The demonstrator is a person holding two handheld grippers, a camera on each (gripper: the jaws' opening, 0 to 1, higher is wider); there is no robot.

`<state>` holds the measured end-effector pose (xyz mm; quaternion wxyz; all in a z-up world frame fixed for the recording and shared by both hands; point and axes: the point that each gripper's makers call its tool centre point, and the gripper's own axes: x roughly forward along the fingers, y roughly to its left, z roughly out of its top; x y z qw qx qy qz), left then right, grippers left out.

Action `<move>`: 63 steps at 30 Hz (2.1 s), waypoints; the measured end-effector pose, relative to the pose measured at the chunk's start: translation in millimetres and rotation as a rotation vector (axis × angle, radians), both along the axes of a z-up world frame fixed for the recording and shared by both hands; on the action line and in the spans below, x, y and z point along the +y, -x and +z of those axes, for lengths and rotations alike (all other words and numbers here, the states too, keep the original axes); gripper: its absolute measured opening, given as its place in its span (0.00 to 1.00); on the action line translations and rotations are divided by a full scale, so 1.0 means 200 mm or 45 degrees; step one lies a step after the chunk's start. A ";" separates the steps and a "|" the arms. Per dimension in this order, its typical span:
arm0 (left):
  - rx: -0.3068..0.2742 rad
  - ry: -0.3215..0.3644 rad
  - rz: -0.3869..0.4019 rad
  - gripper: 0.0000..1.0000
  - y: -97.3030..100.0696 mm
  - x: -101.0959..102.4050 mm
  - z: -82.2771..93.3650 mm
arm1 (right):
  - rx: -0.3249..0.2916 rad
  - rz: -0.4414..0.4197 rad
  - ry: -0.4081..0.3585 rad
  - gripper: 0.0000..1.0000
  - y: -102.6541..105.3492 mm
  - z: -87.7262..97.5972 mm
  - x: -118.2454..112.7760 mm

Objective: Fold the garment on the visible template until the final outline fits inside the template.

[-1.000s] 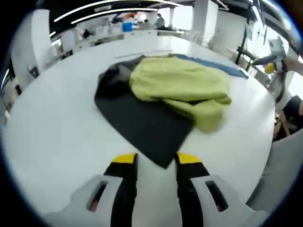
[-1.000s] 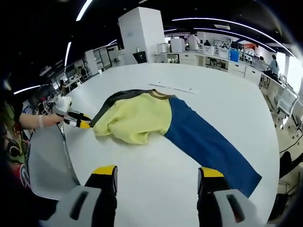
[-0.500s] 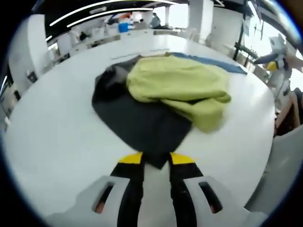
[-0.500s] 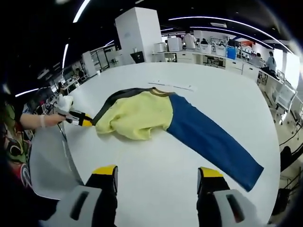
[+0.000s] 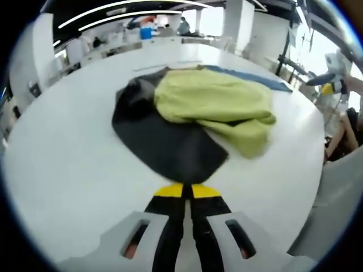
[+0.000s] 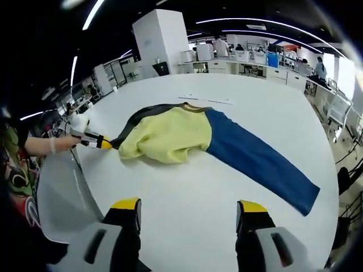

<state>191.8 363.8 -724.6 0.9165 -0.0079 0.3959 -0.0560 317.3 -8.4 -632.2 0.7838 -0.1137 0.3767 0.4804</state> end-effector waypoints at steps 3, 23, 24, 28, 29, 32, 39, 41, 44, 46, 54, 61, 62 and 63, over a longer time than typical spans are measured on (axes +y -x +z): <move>-0.008 0.000 0.017 0.00 0.02 0.08 0.02 | 0.000 -0.008 0.000 0.67 0.02 0.00 0.01; -0.052 -0.095 0.126 0.00 0.05 0.74 0.26 | -0.005 -0.046 -0.025 0.71 0.14 0.01 0.19; -0.055 -0.101 0.126 0.00 0.04 0.77 0.27 | -0.010 -0.046 -0.028 0.71 0.14 0.01 0.20; -0.056 -0.113 0.126 0.00 0.03 0.83 0.30 | -0.022 -0.051 -0.034 0.73 0.13 0.02 0.23; -0.059 -0.112 0.131 0.00 0.02 0.86 0.31 | -0.022 -0.051 -0.033 0.74 0.14 0.01 0.23; -0.062 -0.101 0.147 0.00 0.00 0.91 0.32 | -0.030 -0.040 -0.023 0.77 0.14 0.01 0.25; -0.050 -0.091 0.171 0.00 -0.05 1.06 0.32 | -0.038 -0.032 0.007 0.81 0.15 0.02 0.26; -0.044 -0.095 0.164 0.00 -0.07 1.09 0.32 | -0.042 -0.037 0.013 0.81 0.14 0.02 0.26; -0.039 -0.090 0.174 0.00 -0.09 1.14 0.34 | -0.040 -0.048 0.017 0.81 0.14 0.02 0.26; -0.020 -0.121 0.166 0.00 -0.09 1.19 0.33 | -0.038 -0.055 0.019 0.81 0.15 0.02 0.25; 0.031 -0.170 0.179 0.00 -0.13 1.36 0.29 | -0.018 -0.088 0.053 0.80 0.17 -0.01 0.20; 0.084 -0.189 0.254 0.00 -0.17 1.52 0.21 | 0.015 -0.120 0.081 0.80 0.21 -0.04 0.15; 0.085 -0.198 0.265 0.00 -0.19 1.55 0.20 | 0.018 -0.125 0.084 0.80 0.21 -0.04 0.15; 0.092 -0.203 0.284 0.00 -0.19 1.56 0.19 | 0.024 -0.131 0.085 0.80 0.22 -0.05 0.14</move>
